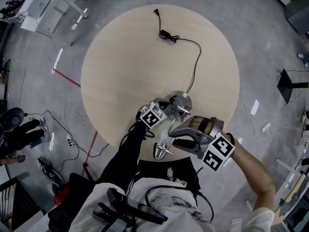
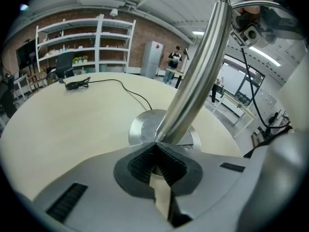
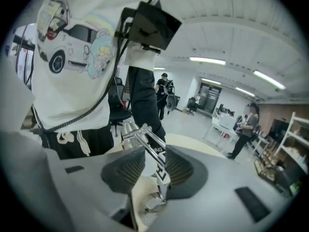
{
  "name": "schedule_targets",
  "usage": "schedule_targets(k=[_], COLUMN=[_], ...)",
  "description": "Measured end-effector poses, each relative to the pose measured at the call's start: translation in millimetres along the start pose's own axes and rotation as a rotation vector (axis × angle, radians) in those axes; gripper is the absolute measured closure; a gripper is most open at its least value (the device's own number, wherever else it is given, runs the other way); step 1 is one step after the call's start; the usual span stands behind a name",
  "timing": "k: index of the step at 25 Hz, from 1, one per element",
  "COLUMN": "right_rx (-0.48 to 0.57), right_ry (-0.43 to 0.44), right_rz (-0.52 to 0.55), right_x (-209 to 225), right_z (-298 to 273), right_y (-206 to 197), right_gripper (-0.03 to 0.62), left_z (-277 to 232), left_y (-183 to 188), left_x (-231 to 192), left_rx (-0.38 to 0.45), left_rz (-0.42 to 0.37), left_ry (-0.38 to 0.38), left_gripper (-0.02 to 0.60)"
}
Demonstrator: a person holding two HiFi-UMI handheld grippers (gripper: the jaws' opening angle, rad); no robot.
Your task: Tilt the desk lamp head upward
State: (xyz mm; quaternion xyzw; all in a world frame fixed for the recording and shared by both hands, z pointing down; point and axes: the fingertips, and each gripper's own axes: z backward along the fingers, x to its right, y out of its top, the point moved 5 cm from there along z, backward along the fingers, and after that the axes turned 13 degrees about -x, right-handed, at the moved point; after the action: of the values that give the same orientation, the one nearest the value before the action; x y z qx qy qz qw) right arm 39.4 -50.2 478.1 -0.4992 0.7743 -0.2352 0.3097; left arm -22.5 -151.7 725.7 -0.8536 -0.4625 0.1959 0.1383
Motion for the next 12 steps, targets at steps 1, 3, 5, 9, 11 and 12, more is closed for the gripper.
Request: schedule_targets(k=[1, 3, 5, 9, 11, 12], right_rx=[0.027, 0.072, 0.108, 0.181, 0.218, 0.237], right_ry=[0.006, 0.010, 0.016, 0.042, 0.055, 0.060], right_rz=[-0.033, -0.090, -0.133, -0.204, -0.240, -0.259], right_x=[3.6, 8.7, 10.8, 17.3, 21.9, 24.3], right_z=[2.0, 5.4, 8.2, 15.9, 20.6, 22.8], right_y=[0.7, 1.2, 1.0, -0.3, -1.9, -2.6], right_gripper=[0.474, 0.471, 0.465, 0.462, 0.462, 0.462], left_z=[0.5, 0.9, 0.9, 0.6, -0.4, -0.6], left_y=[0.4, 0.9, 0.5, 0.3, 1.3, 2.3], left_x=[-0.7, -1.7, -1.6, -1.3, -1.5, -1.9], left_rx=[0.001, 0.000, -0.005, -0.014, -0.016, -0.013], left_rz=[0.001, 0.001, 0.003, 0.007, 0.008, 0.009], left_ry=[-0.001, -0.002, -0.001, -0.001, 0.000, 0.003], left_gripper=[0.591, 0.591, 0.591, 0.591, 0.591, 0.591])
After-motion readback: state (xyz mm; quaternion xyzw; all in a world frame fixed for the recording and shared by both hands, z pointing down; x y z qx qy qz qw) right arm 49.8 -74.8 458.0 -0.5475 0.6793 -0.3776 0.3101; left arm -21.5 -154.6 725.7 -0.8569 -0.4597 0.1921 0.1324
